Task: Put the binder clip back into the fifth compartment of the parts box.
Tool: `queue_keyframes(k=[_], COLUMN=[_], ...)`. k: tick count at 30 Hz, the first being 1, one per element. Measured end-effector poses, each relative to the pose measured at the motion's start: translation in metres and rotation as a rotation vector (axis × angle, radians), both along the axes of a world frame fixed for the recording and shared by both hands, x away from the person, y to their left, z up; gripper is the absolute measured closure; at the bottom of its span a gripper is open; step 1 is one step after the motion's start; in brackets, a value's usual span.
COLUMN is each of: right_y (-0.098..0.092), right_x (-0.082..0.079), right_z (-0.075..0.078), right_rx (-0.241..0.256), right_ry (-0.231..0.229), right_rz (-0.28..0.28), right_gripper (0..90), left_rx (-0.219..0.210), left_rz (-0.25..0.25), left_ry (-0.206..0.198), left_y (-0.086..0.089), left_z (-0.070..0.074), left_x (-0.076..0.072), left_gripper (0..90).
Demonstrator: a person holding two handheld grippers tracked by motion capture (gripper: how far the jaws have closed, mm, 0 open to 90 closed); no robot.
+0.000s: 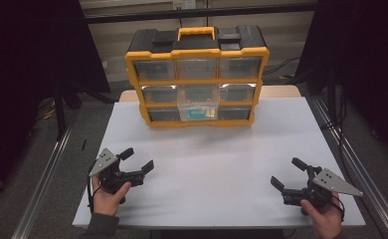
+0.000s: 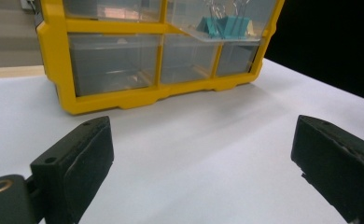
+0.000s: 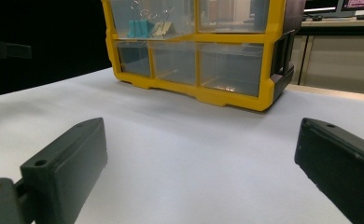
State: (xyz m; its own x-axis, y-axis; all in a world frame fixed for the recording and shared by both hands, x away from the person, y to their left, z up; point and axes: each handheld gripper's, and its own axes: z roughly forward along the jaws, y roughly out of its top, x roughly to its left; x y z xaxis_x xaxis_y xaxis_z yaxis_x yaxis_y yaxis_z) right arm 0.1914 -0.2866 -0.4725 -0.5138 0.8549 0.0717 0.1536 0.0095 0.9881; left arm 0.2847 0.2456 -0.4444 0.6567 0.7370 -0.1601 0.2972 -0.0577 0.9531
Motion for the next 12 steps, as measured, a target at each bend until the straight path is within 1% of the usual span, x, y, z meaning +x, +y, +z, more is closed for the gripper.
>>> queue_keyframes(k=[1,2,4,8,10,12], right_y=[-0.0001,0.0,0.0001,0.0007,0.0007,0.0019], right_x=[0.0,-0.0002,0.0,0.0004,0.0004,0.001], right_z=[0.0,0.0001,0.0,-0.0001,-0.0003,-0.0005], right_rx=[0.0,-0.002,-0.003,-0.001,-0.011,-0.008], right_ry=[0.0,0.002,0.0,0.0,-0.002,-0.003], right_rz=[0.004,0.001,0.004,-0.001,0.009,0.008], right_gripper=[2.2,2.2,2.2,2.2,2.2,2.2], left_rx=[0.003,-0.002,0.002,-0.013,-0.017,-0.016], left_rz=[0.009,0.008,0.0,0.014,0.009,-0.004], left_ry=[-0.002,0.003,0.01,0.004,0.004,-0.001], left_y=[0.0006,0.0015,0.0035,0.0054,0.0056,0.005], left_z=[-0.0015,-0.0032,-0.006,-0.0074,-0.0072,-0.0076], left_x=[-0.0009,-0.0018,-0.0035,-0.0049,-0.0046,-0.0045], left_gripper=[5.8,5.8,5.8,5.6,5.0,5.0])
